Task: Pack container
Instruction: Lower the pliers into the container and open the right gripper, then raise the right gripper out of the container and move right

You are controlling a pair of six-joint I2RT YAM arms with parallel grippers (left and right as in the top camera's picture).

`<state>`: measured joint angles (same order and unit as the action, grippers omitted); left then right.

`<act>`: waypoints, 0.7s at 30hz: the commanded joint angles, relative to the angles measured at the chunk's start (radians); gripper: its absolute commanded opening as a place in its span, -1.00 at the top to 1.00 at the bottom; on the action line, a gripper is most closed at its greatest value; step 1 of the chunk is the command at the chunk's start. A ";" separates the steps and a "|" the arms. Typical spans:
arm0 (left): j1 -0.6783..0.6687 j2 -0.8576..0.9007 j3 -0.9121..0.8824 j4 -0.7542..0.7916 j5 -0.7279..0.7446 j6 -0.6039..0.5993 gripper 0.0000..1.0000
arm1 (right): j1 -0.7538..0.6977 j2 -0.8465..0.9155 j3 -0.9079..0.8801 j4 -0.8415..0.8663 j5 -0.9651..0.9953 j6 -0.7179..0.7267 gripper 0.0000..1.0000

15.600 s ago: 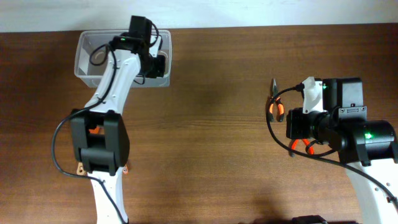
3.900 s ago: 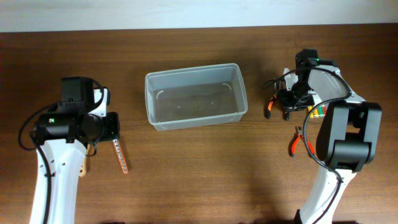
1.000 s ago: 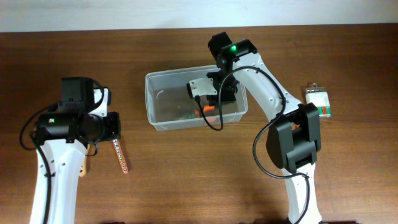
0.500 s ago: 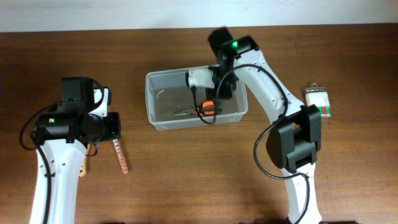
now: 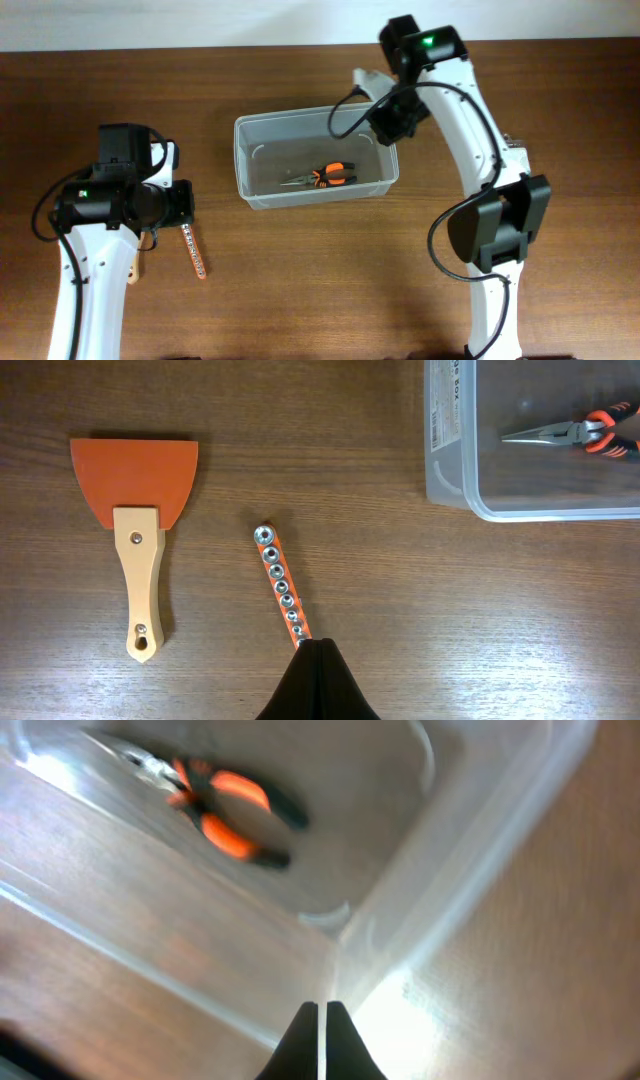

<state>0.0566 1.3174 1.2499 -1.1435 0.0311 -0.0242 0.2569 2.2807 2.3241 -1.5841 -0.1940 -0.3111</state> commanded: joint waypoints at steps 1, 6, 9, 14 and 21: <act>0.005 -0.014 0.000 0.000 0.014 -0.009 0.96 | -0.011 -0.017 0.002 -0.039 0.024 0.108 0.92; 0.005 -0.014 0.000 0.000 0.015 -0.009 0.96 | 0.003 -0.017 0.002 -0.066 0.023 0.107 0.92; 0.005 -0.014 0.000 -0.001 0.014 -0.009 0.96 | 0.018 -0.017 -0.016 -0.070 0.023 0.106 0.92; 0.005 -0.014 0.000 -0.001 0.015 -0.009 0.96 | 0.024 -0.017 -0.097 -0.047 0.023 0.106 0.92; 0.005 -0.014 0.000 -0.001 0.015 -0.009 0.96 | 0.024 -0.017 -0.231 0.019 0.023 0.087 0.92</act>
<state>0.0566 1.3174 1.2499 -1.1435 0.0311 -0.0242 0.2794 2.2807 2.1254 -1.5764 -0.1802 -0.2146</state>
